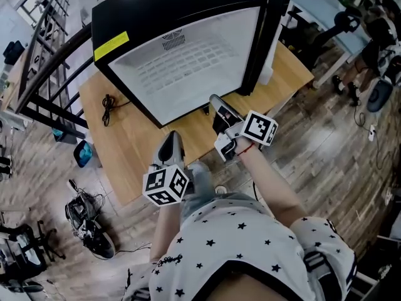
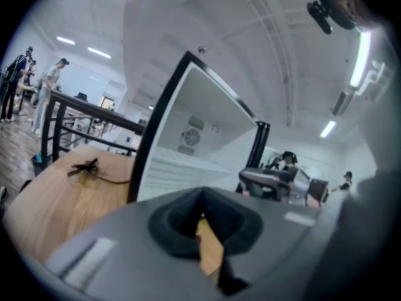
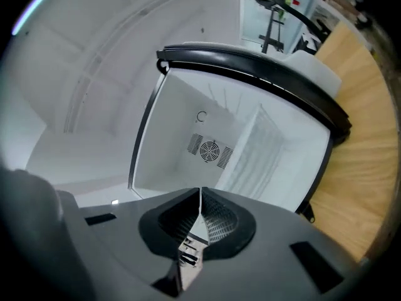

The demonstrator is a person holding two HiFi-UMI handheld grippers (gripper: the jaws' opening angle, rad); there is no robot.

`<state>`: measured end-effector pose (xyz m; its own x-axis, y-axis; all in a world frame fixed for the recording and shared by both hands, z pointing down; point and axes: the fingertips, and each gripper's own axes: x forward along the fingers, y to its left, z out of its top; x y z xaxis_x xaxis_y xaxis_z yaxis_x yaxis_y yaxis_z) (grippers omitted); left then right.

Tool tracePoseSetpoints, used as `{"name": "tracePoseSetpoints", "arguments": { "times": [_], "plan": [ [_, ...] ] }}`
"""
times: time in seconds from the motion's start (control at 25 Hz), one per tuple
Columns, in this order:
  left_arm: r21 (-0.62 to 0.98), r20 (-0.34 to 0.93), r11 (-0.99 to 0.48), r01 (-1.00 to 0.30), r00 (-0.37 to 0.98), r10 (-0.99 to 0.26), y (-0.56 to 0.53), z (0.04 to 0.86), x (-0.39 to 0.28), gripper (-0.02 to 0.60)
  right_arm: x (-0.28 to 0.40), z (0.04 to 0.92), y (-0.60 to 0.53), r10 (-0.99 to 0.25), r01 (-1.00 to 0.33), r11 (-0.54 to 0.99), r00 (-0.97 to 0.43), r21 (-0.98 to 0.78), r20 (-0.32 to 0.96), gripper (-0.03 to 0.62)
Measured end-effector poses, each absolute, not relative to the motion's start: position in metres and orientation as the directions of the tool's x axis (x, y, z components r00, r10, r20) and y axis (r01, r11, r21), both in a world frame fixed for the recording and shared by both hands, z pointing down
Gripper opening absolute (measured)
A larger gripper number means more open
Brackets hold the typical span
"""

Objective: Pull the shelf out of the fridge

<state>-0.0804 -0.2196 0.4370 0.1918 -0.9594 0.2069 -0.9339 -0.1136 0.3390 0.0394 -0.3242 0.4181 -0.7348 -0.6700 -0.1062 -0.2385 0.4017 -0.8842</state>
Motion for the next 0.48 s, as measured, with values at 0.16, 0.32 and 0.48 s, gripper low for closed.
{"name": "tracePoseSetpoints", "arguments": {
  "times": [0.16, 0.32, 0.48],
  "plan": [
    [0.339, 0.209, -0.128, -0.932, 0.207, -0.956, -0.231, 0.441, -0.083, 0.006, 0.033, 0.424, -0.341, -0.679, -0.206, 0.374, -0.725, -0.904, -0.116, 0.023],
    [0.341, 0.209, -0.147, -0.929, 0.227, -0.951, -0.243, 0.442, -0.082, 0.006, 0.028, 0.432, -0.354, -0.702, -0.166, 0.331, -0.701, -0.929, -0.125, 0.023],
    [0.342, 0.204, -0.158, -0.926, 0.238, -0.950, -0.255, 0.440, -0.084, 0.006, 0.025, 0.437, -0.367, -0.710, -0.125, 0.303, -0.690, -0.945, -0.137, 0.023]
  ]
}}
